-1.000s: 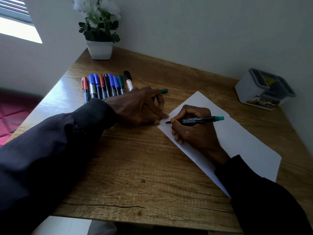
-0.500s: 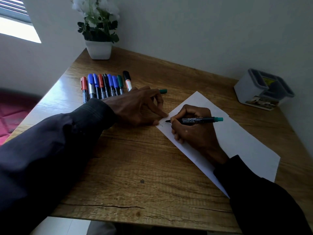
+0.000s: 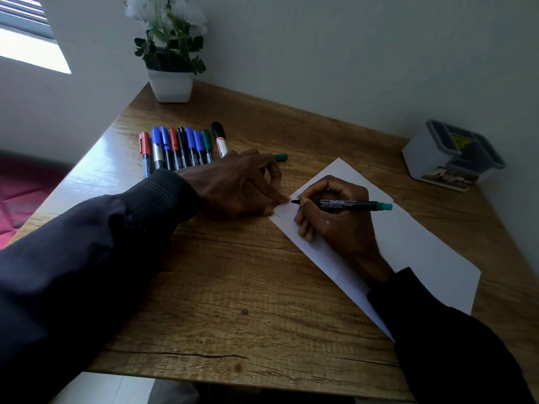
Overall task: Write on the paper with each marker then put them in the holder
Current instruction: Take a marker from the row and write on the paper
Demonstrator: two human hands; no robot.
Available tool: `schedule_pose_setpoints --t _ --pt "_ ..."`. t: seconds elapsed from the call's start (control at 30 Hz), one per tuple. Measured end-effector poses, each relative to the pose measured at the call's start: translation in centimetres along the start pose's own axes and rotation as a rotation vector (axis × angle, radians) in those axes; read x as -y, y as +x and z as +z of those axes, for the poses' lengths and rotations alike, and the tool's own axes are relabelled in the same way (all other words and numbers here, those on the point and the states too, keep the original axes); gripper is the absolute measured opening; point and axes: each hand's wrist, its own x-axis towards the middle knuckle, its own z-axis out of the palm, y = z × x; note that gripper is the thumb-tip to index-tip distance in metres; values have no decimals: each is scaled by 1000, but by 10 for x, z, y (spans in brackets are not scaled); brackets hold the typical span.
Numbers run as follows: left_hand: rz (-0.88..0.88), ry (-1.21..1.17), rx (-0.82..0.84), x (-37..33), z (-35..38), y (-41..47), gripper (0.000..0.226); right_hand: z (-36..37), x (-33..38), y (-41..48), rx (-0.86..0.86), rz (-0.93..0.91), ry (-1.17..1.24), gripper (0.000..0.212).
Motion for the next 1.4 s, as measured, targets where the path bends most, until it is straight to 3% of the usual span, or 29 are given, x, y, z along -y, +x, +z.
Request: schedule_pose_setpoints --t 0.27,0.43,0.63,0.9,1.4 --pt "-30 -20 -23 0 0 1 43 -8 -2 4 69 29 -83 8" --pt "-20 -16 -18 -1 -1 0 41 -5 -3 5 45 -77 -204 21" --pt "-61 -35 -24 2 1 2 49 -1 -6 6 64 -53 -141 36" --pt "-55 -45 -20 0 0 2 46 -5 -14 11 23 -120 -271 33" --pt "-60 -41 -38 3 1 3 51 -4 -6 8 4 -15 -173 15"
